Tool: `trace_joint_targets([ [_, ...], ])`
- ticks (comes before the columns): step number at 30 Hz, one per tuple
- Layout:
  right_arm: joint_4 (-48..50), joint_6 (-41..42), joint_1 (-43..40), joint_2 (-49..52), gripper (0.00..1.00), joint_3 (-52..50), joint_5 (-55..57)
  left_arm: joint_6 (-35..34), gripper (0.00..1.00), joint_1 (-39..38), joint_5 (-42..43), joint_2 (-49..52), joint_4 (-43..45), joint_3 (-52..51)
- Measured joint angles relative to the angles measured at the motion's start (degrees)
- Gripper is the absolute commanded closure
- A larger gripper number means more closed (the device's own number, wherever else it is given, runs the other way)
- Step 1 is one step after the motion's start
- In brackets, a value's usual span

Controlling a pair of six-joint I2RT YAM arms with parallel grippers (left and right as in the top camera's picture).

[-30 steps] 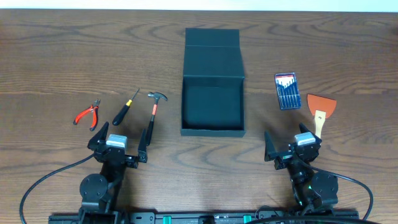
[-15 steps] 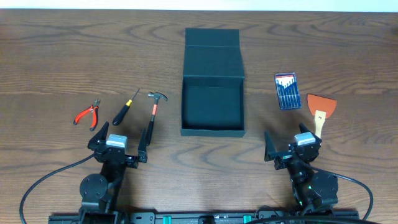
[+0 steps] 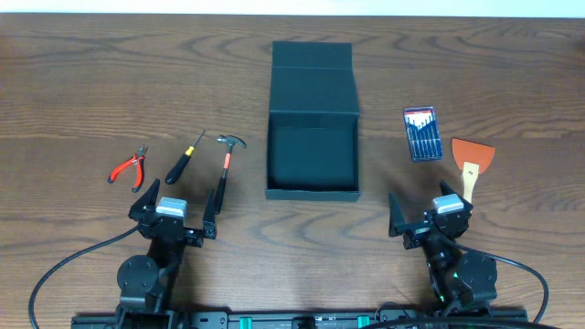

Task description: Pack container

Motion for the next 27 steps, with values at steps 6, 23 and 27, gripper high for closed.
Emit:
trace_joint_targets([
  [6,0.1,0.0,0.0,0.0,0.01,0.0,0.0,0.4,0.02,0.0,0.0,0.0,0.3,0.0],
  [23,-6.6,12.7,0.0,6.4,0.01,2.3,-1.4,-10.7,0.02,0.0,-0.9,2.2,-3.9,3.3],
  [27,-11.5,13.5,-0.6,15.9,0.01,7.2,-1.0,-12.2,0.02,0.0,-4.0,8.3,-8.3,11.1],
])
